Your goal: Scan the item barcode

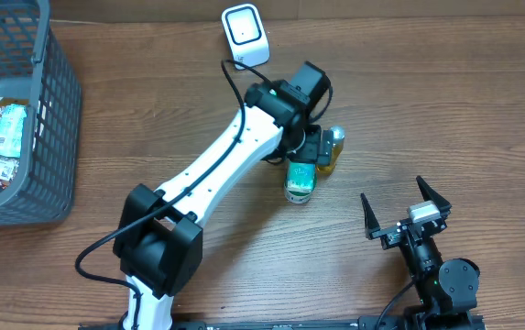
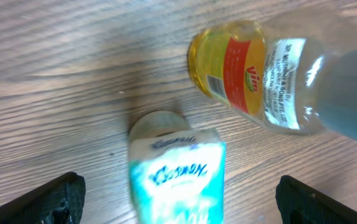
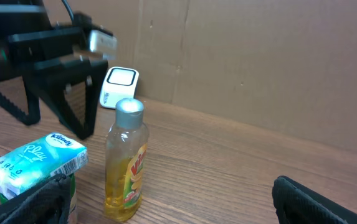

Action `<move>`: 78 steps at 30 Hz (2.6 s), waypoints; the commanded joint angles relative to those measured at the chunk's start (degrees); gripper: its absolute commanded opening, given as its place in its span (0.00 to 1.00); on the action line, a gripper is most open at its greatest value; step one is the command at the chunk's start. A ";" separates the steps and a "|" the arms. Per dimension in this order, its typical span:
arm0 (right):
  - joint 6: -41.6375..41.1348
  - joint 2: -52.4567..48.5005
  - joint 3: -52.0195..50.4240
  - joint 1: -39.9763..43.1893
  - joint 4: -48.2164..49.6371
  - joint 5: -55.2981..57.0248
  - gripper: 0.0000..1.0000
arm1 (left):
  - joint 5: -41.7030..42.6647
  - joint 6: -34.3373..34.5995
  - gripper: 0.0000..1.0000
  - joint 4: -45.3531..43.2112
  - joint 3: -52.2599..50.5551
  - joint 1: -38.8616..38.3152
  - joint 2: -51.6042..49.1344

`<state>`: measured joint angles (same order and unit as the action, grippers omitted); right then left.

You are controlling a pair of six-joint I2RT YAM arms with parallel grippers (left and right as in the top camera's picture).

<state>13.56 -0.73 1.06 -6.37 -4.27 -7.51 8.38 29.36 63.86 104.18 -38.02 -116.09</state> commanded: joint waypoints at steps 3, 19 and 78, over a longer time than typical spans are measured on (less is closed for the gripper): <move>0.00 0.57 -0.61 0.07 0.26 -0.09 1.00 | 0.70 -2.62 1.00 4.79 2.05 2.10 2.21; 0.00 0.57 -0.61 0.07 0.26 -0.09 1.00 | 8.98 -5.22 0.60 2.01 -5.86 3.50 2.10; 0.00 0.57 -0.61 0.09 0.26 -0.09 1.00 | 0.98 -6.95 0.04 -6.34 -21.84 12.92 2.73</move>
<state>13.54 -0.73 1.06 -6.37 -4.27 -7.53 11.55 19.33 59.81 85.17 -24.03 -114.37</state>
